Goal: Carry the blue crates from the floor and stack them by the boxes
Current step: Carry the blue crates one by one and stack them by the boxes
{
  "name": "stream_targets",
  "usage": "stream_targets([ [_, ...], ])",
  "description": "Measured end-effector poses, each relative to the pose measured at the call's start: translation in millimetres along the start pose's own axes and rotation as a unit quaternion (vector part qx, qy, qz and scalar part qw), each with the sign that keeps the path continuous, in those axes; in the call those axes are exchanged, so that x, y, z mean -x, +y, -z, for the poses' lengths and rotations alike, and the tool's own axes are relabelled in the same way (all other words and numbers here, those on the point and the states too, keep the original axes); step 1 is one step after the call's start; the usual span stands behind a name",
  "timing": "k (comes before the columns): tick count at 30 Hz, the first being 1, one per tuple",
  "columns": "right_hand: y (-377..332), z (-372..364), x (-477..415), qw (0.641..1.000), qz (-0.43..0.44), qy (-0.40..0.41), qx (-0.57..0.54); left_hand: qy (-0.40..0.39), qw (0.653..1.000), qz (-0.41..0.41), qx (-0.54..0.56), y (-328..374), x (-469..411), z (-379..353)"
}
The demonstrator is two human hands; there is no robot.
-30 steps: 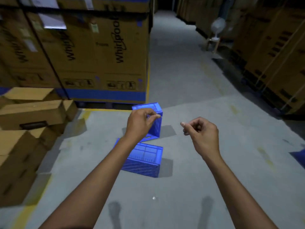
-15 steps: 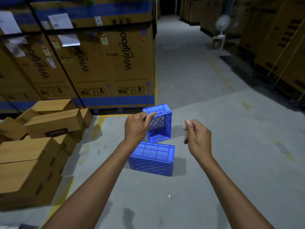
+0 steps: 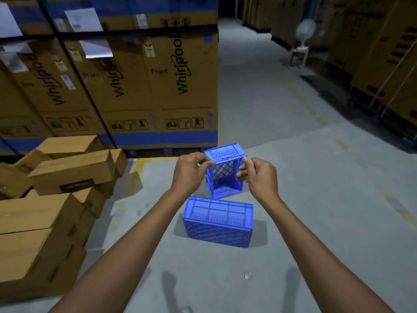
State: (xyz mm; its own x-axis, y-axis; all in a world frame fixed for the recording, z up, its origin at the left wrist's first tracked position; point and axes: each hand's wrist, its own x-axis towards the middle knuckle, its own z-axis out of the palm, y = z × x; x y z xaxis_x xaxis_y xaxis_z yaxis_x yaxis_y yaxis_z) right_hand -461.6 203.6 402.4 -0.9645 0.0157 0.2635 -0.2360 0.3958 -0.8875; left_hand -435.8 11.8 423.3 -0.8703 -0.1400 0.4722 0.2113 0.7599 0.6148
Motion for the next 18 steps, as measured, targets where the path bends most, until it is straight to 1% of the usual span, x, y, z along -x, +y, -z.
stream_targets([
  [2, 2, -33, -18, 1.000, -0.015, -0.024, 0.006, -0.021, 1.000, -0.012, -0.004, -29, -19, 4],
  [6, 14, -83, -39, 0.995, -0.025, -0.060, 0.070, -0.064, 0.998, -0.008, -0.019, -91, -53, 4],
  [10, 38, -108, -51, 0.987, -0.051, -0.032, 0.147, -0.087, 0.995, 0.024, -0.035, -137, -71, -15],
  [14, 74, -129, -71, 0.978, -0.111, -0.006, 0.176, -0.103, 0.988, 0.100, -0.052, -167, -86, -51],
  [16, 104, -146, -83, 0.973, -0.109, -0.004, 0.203, -0.109, 0.984, 0.128, -0.061, -186, -90, -78],
  [18, 144, -169, -94, 0.967, -0.097, -0.013, 0.235, -0.126, 0.982, 0.123, -0.068, -212, -87, -111],
])
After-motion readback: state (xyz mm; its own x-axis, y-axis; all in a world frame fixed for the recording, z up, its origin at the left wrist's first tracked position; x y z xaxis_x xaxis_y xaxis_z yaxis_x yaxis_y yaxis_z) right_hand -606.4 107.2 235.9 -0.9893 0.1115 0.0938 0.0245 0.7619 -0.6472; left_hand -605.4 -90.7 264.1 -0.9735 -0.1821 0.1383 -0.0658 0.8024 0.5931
